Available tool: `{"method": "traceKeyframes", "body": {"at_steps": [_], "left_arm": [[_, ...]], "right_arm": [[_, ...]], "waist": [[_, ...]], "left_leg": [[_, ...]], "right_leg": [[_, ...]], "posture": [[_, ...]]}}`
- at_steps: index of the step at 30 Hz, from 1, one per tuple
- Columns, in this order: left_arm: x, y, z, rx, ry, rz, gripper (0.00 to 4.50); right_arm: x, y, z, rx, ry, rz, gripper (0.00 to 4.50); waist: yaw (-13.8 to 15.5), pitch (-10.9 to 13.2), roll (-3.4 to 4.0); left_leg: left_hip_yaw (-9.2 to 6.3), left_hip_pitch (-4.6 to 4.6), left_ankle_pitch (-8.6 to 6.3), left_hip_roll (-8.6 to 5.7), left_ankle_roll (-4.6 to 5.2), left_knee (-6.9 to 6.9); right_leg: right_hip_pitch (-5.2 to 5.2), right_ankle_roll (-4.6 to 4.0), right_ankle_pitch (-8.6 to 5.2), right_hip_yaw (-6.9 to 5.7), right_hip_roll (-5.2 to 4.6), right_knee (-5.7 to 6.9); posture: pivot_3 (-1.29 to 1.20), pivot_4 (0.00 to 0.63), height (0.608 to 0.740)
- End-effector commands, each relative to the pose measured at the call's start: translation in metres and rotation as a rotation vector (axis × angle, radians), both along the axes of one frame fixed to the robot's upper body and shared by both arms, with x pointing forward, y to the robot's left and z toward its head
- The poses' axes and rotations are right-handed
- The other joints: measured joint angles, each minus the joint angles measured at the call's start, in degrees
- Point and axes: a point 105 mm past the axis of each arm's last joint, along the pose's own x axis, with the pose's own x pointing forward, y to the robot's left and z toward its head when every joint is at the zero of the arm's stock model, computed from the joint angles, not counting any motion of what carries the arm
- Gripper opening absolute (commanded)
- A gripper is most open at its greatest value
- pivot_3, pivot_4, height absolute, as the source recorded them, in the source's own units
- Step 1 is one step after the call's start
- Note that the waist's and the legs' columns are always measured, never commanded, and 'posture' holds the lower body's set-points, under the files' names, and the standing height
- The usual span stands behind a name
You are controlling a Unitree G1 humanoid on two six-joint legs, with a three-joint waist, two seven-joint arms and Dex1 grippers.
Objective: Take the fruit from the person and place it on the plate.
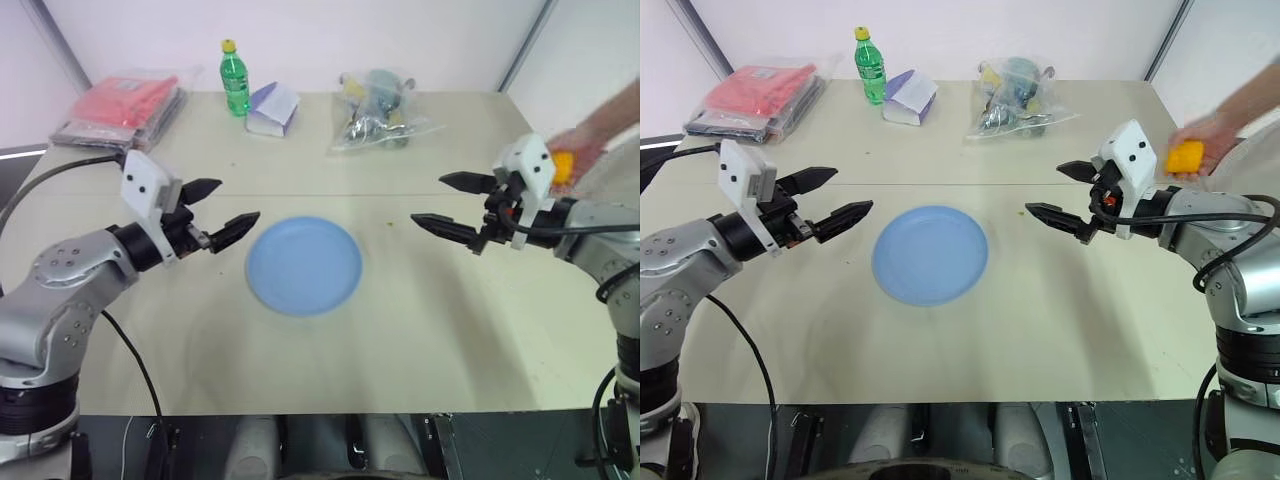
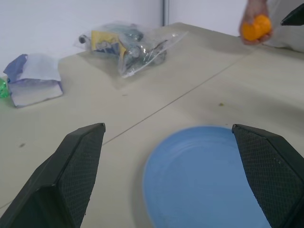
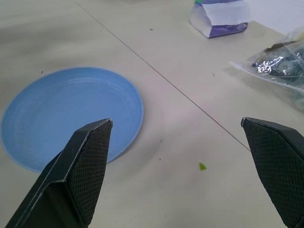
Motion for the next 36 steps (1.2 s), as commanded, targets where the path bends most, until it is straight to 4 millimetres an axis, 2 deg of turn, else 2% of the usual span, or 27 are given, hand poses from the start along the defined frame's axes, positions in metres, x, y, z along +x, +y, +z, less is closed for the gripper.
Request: {"method": "traceKeyframes", "body": {"at_steps": [1,10,14,20,27,36], "left_arm": [[-0.002,-0.004,0.013,0.003,-0.068,-0.009,4.5],[0.0,-0.006,0.014,0.0,-0.078,-0.016,4.5],[0.007,-0.006,0.022,-0.005,-0.151,0.039,4.5],[0.023,-0.013,0.049,-0.005,-0.406,0.167,4.5],[0.035,-0.03,0.084,-0.065,-0.596,0.16,4.5],[0.054,-0.036,0.102,-0.117,-0.685,0.163,4.5]], "right_arm": [[-0.003,0.0,0.009,-0.008,-0.049,0.006,4.44],[-0.005,0.002,0.009,-0.001,-0.052,0.012,4.44],[-0.006,0.011,0.017,0.055,-0.066,0.036,4.44],[-0.006,0.033,0.05,0.273,-0.123,0.099,4.44],[-0.004,0.042,0.045,0.263,-0.11,0.102,4.44],[-0.005,0.041,0.047,0.262,-0.124,0.098,4.44]], "waist": [[0.0,0.0,0.0],[0.0,0.0,0.0],[0.1,0.0,0.0],[0.0,0.0,0.0],[1.0,0.0,-0.02],[1.2,0.0,-0.02]], "left_leg": [[0.0,0.0,0.0,0.0,0.0,0.0],[0.0,0.0,0.0,0.0,0.0,0.0],[-0.01,0.0,0.0,0.0,0.0,0.01],[-0.03,0.0,0.0,0.0,0.0,0.04],[0.03,-0.03,0.0,-0.03,0.0,0.1],[0.02,-0.02,0.0,-0.03,0.0,0.11]], "right_leg": [[0.0,0.0,0.0,0.0,0.0,0.0],[0.0,0.0,0.0,0.0,0.0,0.0],[0.01,0.0,0.0,0.0,0.0,0.01],[0.02,0.01,0.01,0.0,0.03,0.03],[0.04,0.02,0.02,-0.01,-0.02,0.02],[0.04,0.03,0.02,-0.02,-0.01,0.04]], "posture": [[0.0,0.15,0.731],[0.0,0.15,0.731],[0.0,0.15,0.731],[0.0,0.15,0.731],[0.0,0.15,0.731],[0.0,0.15,0.731]]}}
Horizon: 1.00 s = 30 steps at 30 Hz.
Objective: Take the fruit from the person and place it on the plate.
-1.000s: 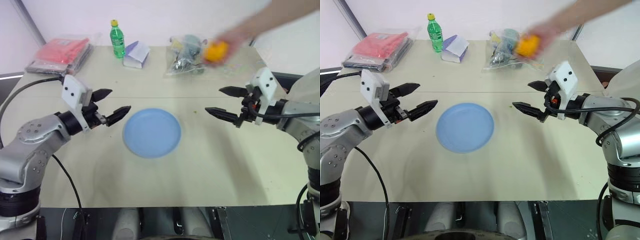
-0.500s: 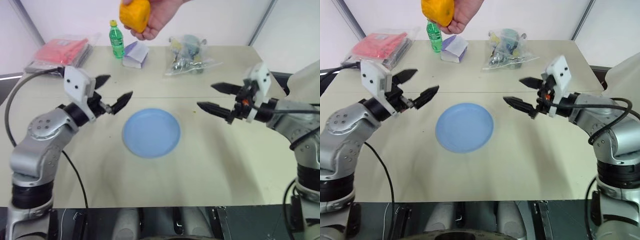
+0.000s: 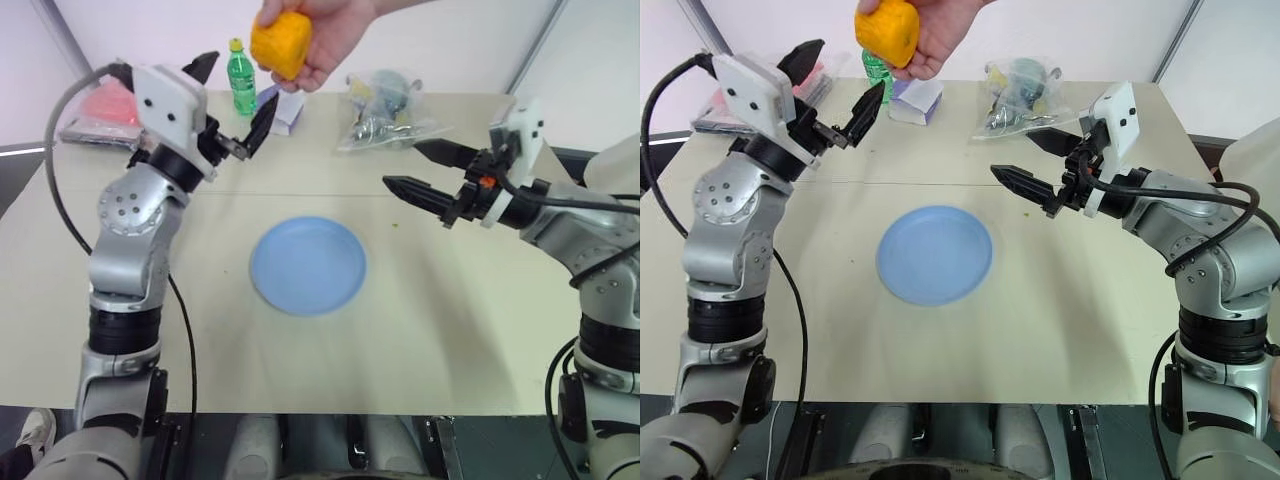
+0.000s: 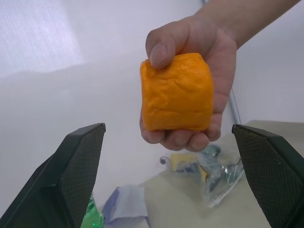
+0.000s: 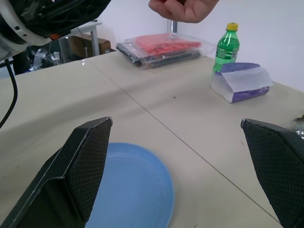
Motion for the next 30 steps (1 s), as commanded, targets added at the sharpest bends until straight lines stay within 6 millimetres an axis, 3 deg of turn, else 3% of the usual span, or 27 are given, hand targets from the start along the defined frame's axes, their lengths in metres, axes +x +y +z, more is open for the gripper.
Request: {"method": "traceKeyframes", "body": {"at_steps": [1,22,25,28,30], "left_arm": [[0.0,-0.004,0.017,0.0,-0.079,-0.009,4.5],[0.036,-0.023,0.03,-0.106,-0.076,-0.125,4.5],[0.037,-0.024,0.031,-0.112,-0.077,-0.129,3.67],[0.038,-0.024,0.031,-0.113,-0.078,-0.131,2.25],[0.038,-0.024,0.032,-0.113,-0.081,-0.131,2.1]], "right_arm": [[-0.006,0.001,0.012,0.001,-0.067,0.004,4.44],[-0.008,-0.001,0.008,-0.017,-0.08,-0.033,4.44],[-0.008,0.0,0.007,-0.023,-0.082,-0.035,4.5],[-0.007,-0.001,0.006,-0.022,-0.082,-0.039,4.5],[-0.006,-0.001,0.006,-0.023,-0.082,-0.042,4.5]], "waist": [[0.0,0.0,0.0],[0.0,0.0,0.0],[0.0,0.0,0.0],[0.0,0.0,0.0],[0.0,0.0,0.0]], "left_leg": [[0.0,0.0,0.0,0.0,0.0,0.0],[-0.01,-0.01,0.0,0.0,0.0,0.02],[0.0,-0.01,0.0,0.0,0.0,0.02],[0.0,-0.01,0.0,0.0,0.0,0.03],[-0.01,-0.01,0.0,0.0,0.0,0.02]], "right_leg": [[0.0,0.0,0.0,0.0,0.0,0.0],[0.0,0.02,0.01,-0.01,0.01,-0.01],[0.0,0.03,0.01,-0.01,0.01,-0.01],[0.0,0.03,0.01,-0.01,0.01,0.0],[0.0,0.03,0.01,-0.01,0.02,0.0]], "posture": [[0.0,0.15,0.731],[0.0,0.15,0.731],[0.0,0.15,0.731],[0.0,0.15,0.731],[0.0,0.15,0.731]]}}
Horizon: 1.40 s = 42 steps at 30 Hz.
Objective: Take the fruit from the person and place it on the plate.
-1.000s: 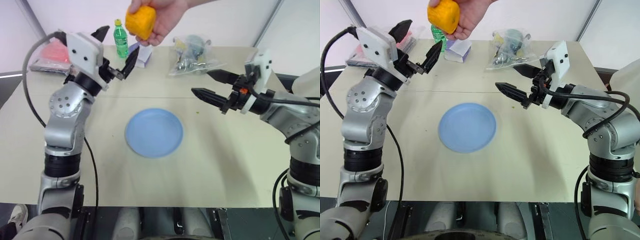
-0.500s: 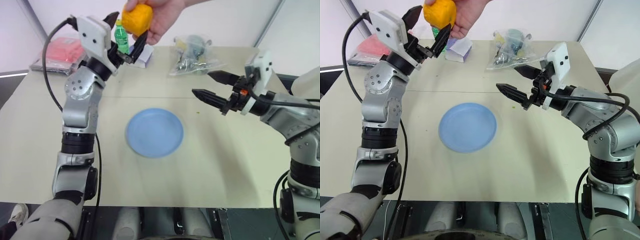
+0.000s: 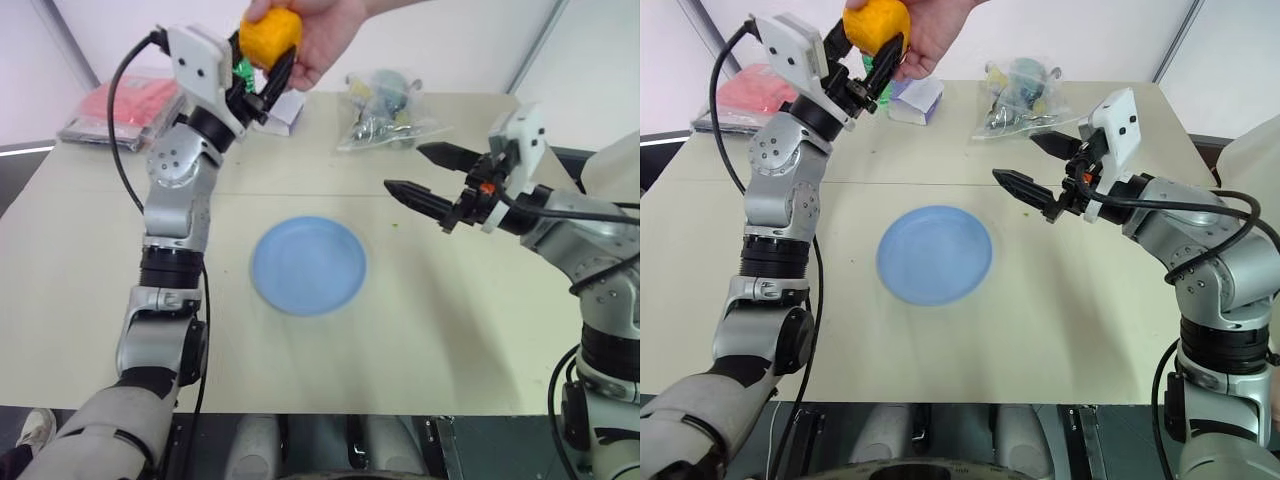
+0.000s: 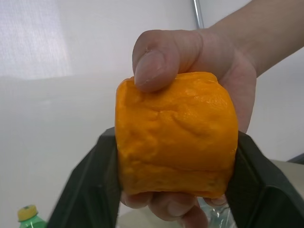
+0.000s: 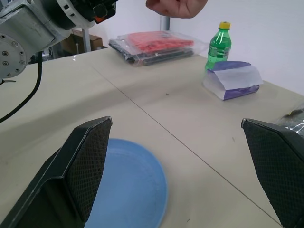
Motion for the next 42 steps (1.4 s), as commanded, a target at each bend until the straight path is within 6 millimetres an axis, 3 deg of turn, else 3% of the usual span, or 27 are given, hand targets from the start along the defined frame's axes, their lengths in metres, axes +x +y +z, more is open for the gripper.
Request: {"method": "traceKeyframes", "body": {"at_steps": [1,6,10,13,17,20,25,33,42], "left_arm": [[-0.007,0.0,0.02,-0.011,-0.073,-0.001,2.1],[-0.008,0.0,0.019,-0.003,-0.069,-0.006,2.1],[-0.008,-0.004,0.007,0.028,0.008,-0.034,2.1],[-0.007,-0.008,-0.018,0.053,0.178,-0.104,2.1],[-0.033,-0.01,-0.053,0.137,0.444,-0.32,2.1],[-0.051,-0.007,-0.063,0.161,0.594,-0.454,2.1],[-0.06,-0.007,-0.081,0.236,0.755,-0.536,2.1],[-0.05,-0.018,-0.151,0.487,0.836,-0.477,2.1],[-0.044,-0.039,-0.185,0.502,0.84,-0.502,2.1]], "right_arm": [[-0.004,0.002,0.009,-0.005,-0.057,0.003,4.5],[-0.003,0.003,0.008,-0.009,-0.059,0.005,4.5],[-0.003,0.004,0.008,-0.009,-0.059,0.008,4.5],[-0.003,0.004,0.005,-0.017,-0.05,0.008,4.5],[-0.011,-0.002,-0.013,-0.093,0.007,0.011,4.5],[-0.018,-0.009,-0.028,-0.181,0.044,0.008,4.5],[-0.029,-0.006,-0.04,-0.226,0.092,0.043,4.5],[-0.027,-0.007,-0.043,-0.25,0.082,0.024,4.5],[-0.027,-0.006,-0.046,-0.253,0.081,0.007,4.5]], "waist": [[0.0,0.0,0.0],[0.0,0.0,0.0],[0.0,0.0,0.0],[0.0,0.0,0.0],[-0.3,0.0,0.0],[-0.3,0.0,0.0],[-0.3,0.0,0.0],[0.0,0.0,0.0],[0.1,0.0,0.0]], "left_leg": [[0.0,0.0,0.0,0.0,0.0,0.0],[0.0,0.0,0.0,0.0,0.0,0.0],[0.0,-0.01,0.0,0.0,0.0,0.0],[0.0,0.0,0.0,0.0,0.0,0.0],[-0.03,0.0,0.0,0.02,0.0,0.0],[-0.05,-0.02,0.0,0.03,0.0,-0.02],[-0.07,0.04,0.0,0.01,0.0,0.01],[-0.05,0.03,0.0,-0.01,0.0,0.01],[-0.05,-0.02,0.0,-0.01,0.0,0.04]], "right_leg": [[0.0,0.0,0.0,0.0,0.0,0.0],[0.0,0.0,0.0,0.0,0.0,0.0],[0.0,0.0,0.0,0.0,0.0,0.0],[0.0,0.0,0.0,0.0,0.0,0.0],[-0.01,0.0,-0.01,0.0,0.0,0.05],[-0.04,0.01,-0.02,0.0,0.01,0.06],[0.02,0.01,-0.02,-0.01,0.0,0.08],[0.0,-0.01,-0.03,0.0,0.02,0.07],[-0.02,-0.01,-0.02,0.0,0.0,0.04]], "posture": [[0.0,0.15,0.731],[0.0,0.15,0.731],[0.0,0.15,0.731],[0.0,0.15,0.731],[0.0,0.15,0.731],[0.0,0.15,0.731],[0.0,0.15,0.731],[0.0,0.15,0.731],[0.0,0.15,0.731]]}}
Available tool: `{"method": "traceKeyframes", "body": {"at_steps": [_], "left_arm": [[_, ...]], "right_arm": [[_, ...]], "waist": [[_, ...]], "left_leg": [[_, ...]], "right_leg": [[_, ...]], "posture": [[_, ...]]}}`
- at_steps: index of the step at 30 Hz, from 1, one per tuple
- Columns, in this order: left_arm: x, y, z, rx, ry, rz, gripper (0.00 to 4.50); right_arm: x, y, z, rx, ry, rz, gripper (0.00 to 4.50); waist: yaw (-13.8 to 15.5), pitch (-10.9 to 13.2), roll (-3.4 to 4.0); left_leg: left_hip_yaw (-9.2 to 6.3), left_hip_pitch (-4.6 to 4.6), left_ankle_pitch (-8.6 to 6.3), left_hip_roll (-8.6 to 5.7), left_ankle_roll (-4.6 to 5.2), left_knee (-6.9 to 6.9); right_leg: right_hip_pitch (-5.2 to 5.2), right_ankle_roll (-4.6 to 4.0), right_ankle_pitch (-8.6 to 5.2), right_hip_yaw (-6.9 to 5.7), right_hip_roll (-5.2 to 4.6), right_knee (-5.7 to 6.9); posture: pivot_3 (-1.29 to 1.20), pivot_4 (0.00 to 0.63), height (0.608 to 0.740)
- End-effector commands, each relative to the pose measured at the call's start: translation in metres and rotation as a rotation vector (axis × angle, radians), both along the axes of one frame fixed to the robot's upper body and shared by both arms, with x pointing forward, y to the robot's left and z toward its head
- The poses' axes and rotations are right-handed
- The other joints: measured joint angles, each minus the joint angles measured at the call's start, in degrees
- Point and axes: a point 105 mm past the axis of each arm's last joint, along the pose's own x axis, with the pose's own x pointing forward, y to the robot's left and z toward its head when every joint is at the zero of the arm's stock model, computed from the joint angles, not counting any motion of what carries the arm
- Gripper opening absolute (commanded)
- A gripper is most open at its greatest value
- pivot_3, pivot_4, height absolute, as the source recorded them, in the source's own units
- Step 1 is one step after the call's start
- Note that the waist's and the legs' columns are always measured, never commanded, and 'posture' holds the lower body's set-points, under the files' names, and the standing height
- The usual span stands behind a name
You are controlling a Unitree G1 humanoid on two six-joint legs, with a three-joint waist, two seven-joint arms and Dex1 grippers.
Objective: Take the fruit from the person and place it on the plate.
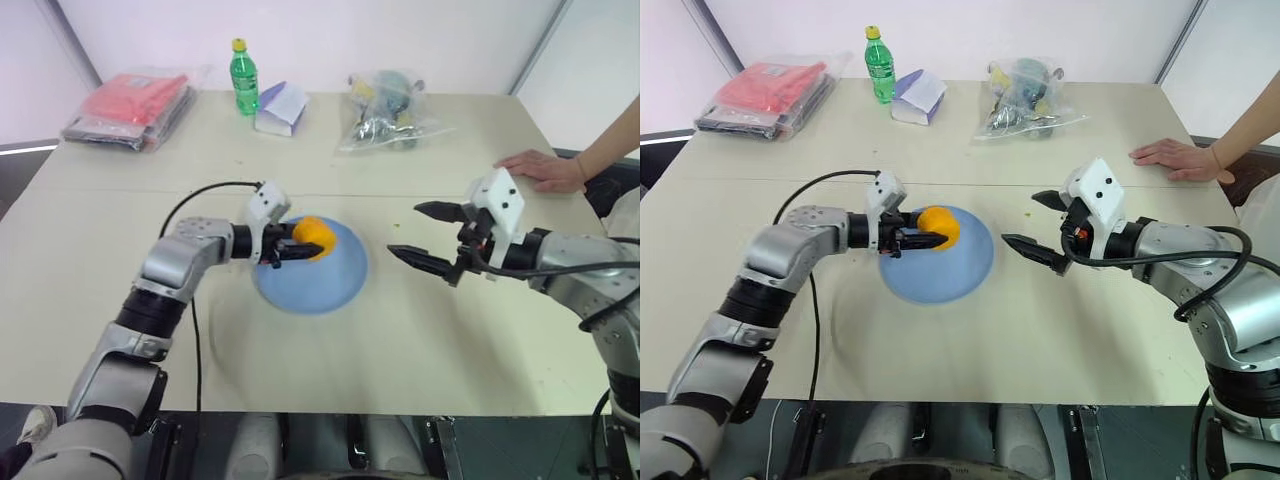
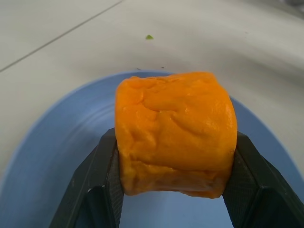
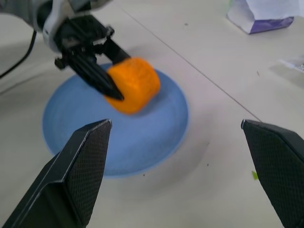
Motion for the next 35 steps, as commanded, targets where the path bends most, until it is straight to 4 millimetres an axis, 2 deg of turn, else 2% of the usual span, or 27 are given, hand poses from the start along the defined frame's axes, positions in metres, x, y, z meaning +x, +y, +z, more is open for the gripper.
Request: {"method": "traceKeyframes", "body": {"at_steps": [1,5,7,10,13,16,23,26,28,30,32,35], "left_arm": [[0.0,-0.005,0.001,-0.005,-0.046,-0.018,2.1],[-0.002,-0.004,-0.006,0.0,-0.041,-0.016,2.1],[-0.001,-0.002,-0.007,-0.001,-0.048,-0.002,3.15],[0.0,-0.001,-0.005,-0.016,-0.053,0.012,4.49],[0.002,0.0,0.004,-0.06,-0.087,0.035,4.49],[0.01,0.004,0.036,-0.205,-0.172,0.127,4.49],[-0.011,0.028,0.115,-0.328,-0.425,0.199,4.49],[-0.024,0.039,0.138,-0.328,-0.489,0.221,4.49],[-0.036,0.048,0.143,-0.275,-0.527,0.216,4.49],[-0.044,0.062,0.138,-0.224,-0.534,0.279,4.49],[-0.049,0.081,0.124,-0.214,-0.515,0.421,4.49],[-0.063,0.091,0.105,-0.203,-0.474,0.498,4.49]], "right_arm": [[-0.004,0.004,0.009,-0.012,-0.051,0.014,4.5],[-0.004,0.006,0.009,-0.009,-0.053,0.02,4.5],[-0.003,0.007,0.008,-0.006,-0.052,0.022,4.5],[-0.002,0.008,0.007,-0.007,-0.051,0.024,4.5],[-0.002,0.01,0.007,0.0,-0.052,0.035,4.5],[-0.002,0.01,0.006,0.003,-0.05,0.037,4.5],[-0.002,0.006,0.001,0.005,-0.036,0.032,4.5],[-0.001,0.002,-0.002,0.006,-0.026,0.023,4.5],[0.0,-0.002,-0.005,0.011,-0.015,0.012,4.5],[0.001,-0.007,-0.009,0.003,-0.008,0.001,4.5],[0.004,-0.009,-0.011,-0.006,-0.005,0.002,4.5],[0.007,-0.01,-0.011,-0.012,-0.006,0.008,4.5]], "waist": [[0.0,0.0,0.0],[-0.1,0.0,0.0],[-0.1,0.0,0.0],[0.0,0.0,0.0],[0.0,0.0,0.0],[0.0,0.0,0.0],[-0.1,0.0,0.0],[-0.1,0.0,0.0],[-0.2,0.0,0.0],[-0.2,0.0,0.01],[-0.4,0.0,0.06],[-0.5,0.0,0.05]], "left_leg": [[0.0,0.0,0.0,0.0,0.0,0.0],[-0.02,0.01,0.0,0.01,0.0,0.0],[-0.03,0.01,0.0,0.01,0.0,0.0],[-0.02,0.01,0.0,0.01,0.0,0.0],[-0.02,0.01,0.0,0.01,0.0,0.0],[-0.02,0.01,0.0,0.01,0.0,0.0],[-0.08,0.01,0.0,0.02,0.0,0.01],[-0.07,0.03,0.0,0.02,0.0,0.0],[-0.07,0.03,0.0,0.02,0.0,0.01],[-0.06,0.04,0.0,0.02,0.0,-0.01],[-0.06,0.1,0.0,0.03,0.0,-0.03],[-0.09,0.12,0.0,0.03,0.0,-0.03]], "right_leg": [[0.0,0.0,0.0,0.0,0.0,0.0],[0.0,0.0,0.0,0.0,0.01,0.01],[0.0,0.0,0.0,0.0,0.02,0.01],[0.0,0.0,0.0,0.0,0.01,0.01],[0.01,0.0,0.0,0.0,0.0,0.01],[0.0,0.01,0.0,0.0,0.0,0.02],[0.01,0.01,0.01,0.0,0.0,0.03],[0.04,0.01,0.01,0.0,0.0,0.03],[0.04,0.01,0.01,0.0,0.0,0.02],[0.04,0.01,0.0,0.0,0.0,0.02],[0.05,0.01,0.0,0.03,-0.01,0.01],[0.08,0.01,0.0,0.05,-0.02,0.06]], "posture": [[0.0,0.15,0.731],[0.0,0.15,0.731],[0.0,0.15,0.731],[0.0,0.15,0.731],[0.0,0.15,0.731],[0.0,0.15,0.731],[0.0,0.15,0.731],[0.0,0.15,0.731],[0.0,0.15,0.731],[0.0,0.15,0.731],[0.0,0.15,0.731],[0.0,0.15,0.731]]}}
